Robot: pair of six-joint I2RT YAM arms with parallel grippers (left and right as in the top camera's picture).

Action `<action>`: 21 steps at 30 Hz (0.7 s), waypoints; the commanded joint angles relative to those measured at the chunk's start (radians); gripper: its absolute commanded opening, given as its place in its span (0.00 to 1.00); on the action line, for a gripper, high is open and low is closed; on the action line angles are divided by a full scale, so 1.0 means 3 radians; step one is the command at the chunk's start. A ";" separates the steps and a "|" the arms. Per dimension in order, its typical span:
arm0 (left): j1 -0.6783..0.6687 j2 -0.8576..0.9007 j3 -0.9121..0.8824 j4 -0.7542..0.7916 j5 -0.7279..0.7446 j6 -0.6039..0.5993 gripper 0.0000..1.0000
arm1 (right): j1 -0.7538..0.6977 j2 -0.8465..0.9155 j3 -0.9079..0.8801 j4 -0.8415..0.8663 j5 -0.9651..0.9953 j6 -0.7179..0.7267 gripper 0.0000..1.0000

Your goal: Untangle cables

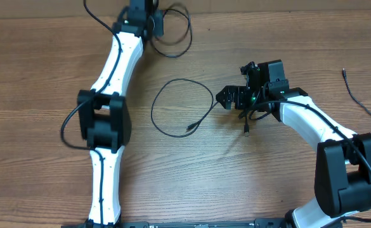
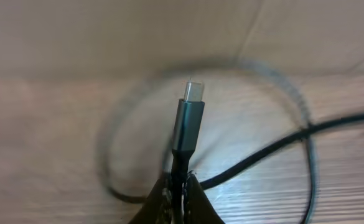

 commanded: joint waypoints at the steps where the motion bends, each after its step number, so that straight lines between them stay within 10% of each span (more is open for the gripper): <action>1: -0.0079 0.0326 0.0003 0.0009 -0.0015 -0.0300 0.04 | 0.0006 -0.0003 0.0005 0.0010 0.0019 -0.0015 1.00; 12: -0.0095 0.0528 0.0005 -0.0045 -0.0278 -0.0820 0.10 | 0.0006 -0.0003 0.0005 0.0010 0.0019 -0.0015 1.00; 21: -0.0080 0.0467 0.0272 -0.0239 -0.0268 -0.0847 0.57 | 0.0006 -0.0003 0.0005 0.0010 0.0019 -0.0015 1.00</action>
